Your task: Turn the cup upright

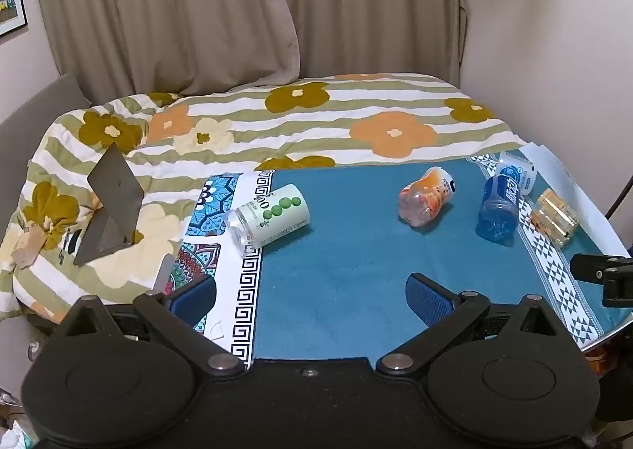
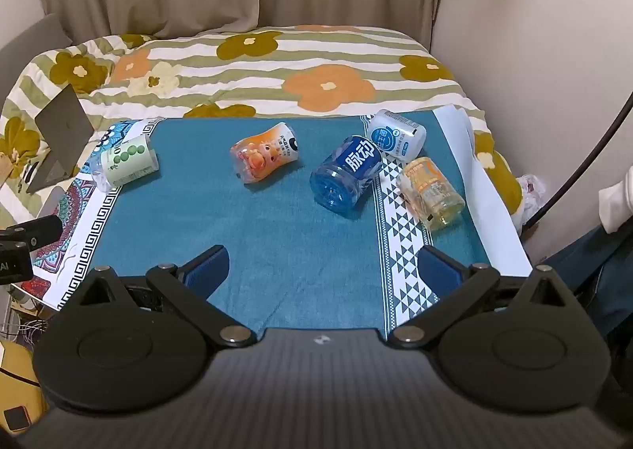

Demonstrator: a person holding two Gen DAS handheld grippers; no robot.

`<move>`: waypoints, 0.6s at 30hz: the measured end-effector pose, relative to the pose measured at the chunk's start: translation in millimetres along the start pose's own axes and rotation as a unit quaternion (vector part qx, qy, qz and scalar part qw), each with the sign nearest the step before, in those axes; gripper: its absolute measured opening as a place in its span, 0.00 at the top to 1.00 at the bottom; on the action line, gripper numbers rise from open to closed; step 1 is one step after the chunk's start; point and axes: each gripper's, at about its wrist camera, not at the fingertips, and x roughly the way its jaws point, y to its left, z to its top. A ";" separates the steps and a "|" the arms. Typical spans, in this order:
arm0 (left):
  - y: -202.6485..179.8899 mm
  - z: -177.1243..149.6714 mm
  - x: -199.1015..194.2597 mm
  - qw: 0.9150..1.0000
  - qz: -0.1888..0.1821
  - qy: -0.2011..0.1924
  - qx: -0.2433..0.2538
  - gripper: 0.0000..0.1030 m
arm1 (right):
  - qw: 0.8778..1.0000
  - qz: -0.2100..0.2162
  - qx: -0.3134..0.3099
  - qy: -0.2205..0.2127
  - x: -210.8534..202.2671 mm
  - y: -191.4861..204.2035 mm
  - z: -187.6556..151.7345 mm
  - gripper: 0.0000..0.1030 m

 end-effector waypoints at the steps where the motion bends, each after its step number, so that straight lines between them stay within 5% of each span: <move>1: 0.4 0.0 0.7 1.000 0.001 0.001 0.000 0.00 | 1.000 0.000 0.000 0.000 0.1 0.6 0.2 0.00; 18: 4.9 3.6 -1.8 1.000 -0.008 -0.006 -0.015 0.00 | 1.000 -0.001 -0.002 0.007 4.3 -1.0 5.1 0.00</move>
